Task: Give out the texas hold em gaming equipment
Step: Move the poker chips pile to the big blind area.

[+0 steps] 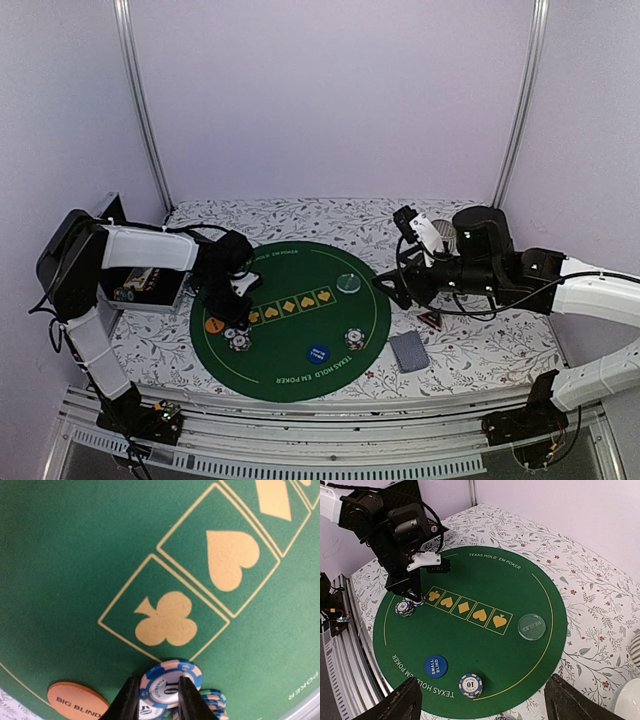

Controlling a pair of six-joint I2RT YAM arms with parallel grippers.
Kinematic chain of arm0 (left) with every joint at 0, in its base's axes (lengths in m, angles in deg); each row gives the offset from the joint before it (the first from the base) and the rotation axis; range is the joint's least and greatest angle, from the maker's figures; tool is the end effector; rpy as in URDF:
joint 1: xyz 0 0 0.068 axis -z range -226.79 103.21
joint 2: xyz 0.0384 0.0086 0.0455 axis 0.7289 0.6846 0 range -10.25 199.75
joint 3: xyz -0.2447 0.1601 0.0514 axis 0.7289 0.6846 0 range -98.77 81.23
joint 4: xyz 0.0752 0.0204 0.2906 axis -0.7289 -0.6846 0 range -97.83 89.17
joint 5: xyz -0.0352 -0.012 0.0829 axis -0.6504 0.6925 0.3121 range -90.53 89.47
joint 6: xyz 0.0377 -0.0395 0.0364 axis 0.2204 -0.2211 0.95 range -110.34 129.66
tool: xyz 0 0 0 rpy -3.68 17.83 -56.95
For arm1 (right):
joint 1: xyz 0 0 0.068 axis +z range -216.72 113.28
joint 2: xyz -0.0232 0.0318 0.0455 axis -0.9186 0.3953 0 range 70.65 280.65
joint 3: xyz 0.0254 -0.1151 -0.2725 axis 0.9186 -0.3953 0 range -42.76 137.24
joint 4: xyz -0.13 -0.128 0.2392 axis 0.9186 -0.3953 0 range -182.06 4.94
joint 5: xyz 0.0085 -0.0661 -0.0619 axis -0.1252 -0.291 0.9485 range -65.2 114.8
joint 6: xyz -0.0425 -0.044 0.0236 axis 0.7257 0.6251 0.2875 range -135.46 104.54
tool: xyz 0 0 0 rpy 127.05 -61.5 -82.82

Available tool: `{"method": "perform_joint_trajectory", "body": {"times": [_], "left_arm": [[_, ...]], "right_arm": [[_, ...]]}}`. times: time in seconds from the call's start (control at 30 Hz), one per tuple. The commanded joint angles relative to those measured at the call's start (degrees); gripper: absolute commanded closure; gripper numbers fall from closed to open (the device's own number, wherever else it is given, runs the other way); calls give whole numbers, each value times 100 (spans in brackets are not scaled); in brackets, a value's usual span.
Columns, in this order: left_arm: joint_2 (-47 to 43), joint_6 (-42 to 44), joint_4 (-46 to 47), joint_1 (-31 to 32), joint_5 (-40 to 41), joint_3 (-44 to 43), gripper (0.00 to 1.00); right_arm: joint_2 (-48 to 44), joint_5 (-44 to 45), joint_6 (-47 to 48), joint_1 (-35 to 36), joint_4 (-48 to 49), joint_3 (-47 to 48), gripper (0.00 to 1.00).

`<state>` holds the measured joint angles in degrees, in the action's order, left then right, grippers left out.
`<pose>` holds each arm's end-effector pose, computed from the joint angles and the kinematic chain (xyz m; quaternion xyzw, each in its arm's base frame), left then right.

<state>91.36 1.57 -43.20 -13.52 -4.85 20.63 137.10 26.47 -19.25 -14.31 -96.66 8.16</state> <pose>0.2891 -0.1944 0.1290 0.2196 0.9732 -0.0556 0.0407 0.1895 0.2436 0.3021 -0.3442 0.7807 0.2347 0.4658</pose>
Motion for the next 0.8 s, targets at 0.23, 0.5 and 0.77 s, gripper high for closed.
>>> {"method": "perform_joint_trajectory", "body": {"times": [0.23,0.5,0.77], "left_arm": [[43,-25,-633,126,-643,103,71],[-99,-78,-721,183,-735,287,70],[-176,-76,-784,236,-763,377,69]], "right_arm": [[-422,274,-72,-36,-45,-177,13],[-350,231,-8,-36,-53,-129,13],[-308,80,-25,-37,-18,-154,12]]}}
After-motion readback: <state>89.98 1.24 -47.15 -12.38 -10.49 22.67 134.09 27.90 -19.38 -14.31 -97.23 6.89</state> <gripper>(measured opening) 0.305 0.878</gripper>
